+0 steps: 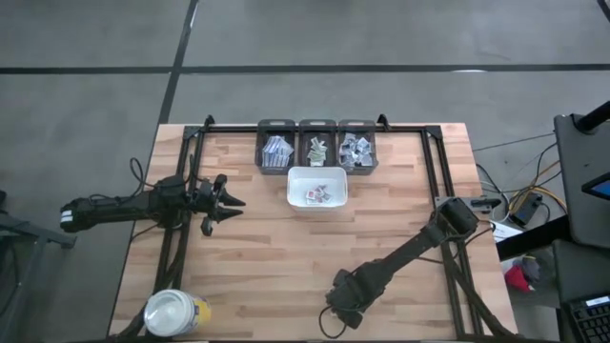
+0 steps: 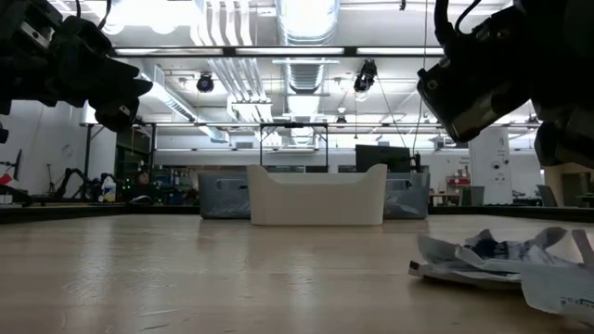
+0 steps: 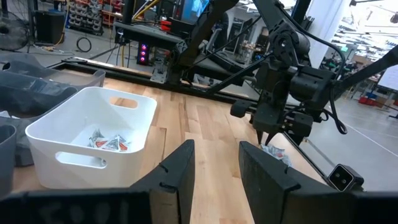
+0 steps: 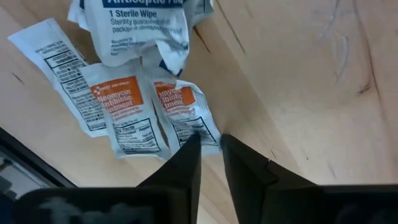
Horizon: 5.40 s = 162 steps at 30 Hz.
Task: Pick & Place First Aid Supplies
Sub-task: Put the orange ointment pack into the white bin
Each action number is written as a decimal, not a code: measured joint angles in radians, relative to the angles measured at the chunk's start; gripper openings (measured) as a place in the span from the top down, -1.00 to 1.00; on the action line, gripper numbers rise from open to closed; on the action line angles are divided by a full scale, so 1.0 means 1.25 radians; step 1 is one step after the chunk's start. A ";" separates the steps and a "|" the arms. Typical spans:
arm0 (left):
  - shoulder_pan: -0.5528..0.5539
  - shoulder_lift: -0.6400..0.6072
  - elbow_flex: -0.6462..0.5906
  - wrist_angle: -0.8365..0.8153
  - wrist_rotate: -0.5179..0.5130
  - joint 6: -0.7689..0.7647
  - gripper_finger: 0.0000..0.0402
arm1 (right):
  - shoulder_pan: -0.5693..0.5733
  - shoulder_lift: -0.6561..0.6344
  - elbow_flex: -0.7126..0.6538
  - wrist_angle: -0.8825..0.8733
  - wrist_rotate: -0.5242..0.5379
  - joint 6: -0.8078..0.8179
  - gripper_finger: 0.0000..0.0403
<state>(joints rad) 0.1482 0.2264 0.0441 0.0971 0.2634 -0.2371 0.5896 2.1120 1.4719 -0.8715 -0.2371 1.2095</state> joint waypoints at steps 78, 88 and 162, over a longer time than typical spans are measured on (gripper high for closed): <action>0.000 0.005 0.000 -0.001 0.000 0.005 0.40 | -0.461 -0.227 0.007 -0.029 0.444 -0.736 0.96; 0.000 0.009 0.000 -0.002 -0.001 0.004 0.40 | -0.587 -0.222 0.077 -0.075 0.434 -0.972 0.96; 0.000 0.009 0.000 -0.002 -0.065 0.002 0.40 | -0.671 0.219 0.514 -0.370 0.246 -1.246 0.31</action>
<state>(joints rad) 0.1479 0.2382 0.0444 0.0940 0.1818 -0.2352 -0.2489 2.3856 2.1141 -1.3337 0.0710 -0.3485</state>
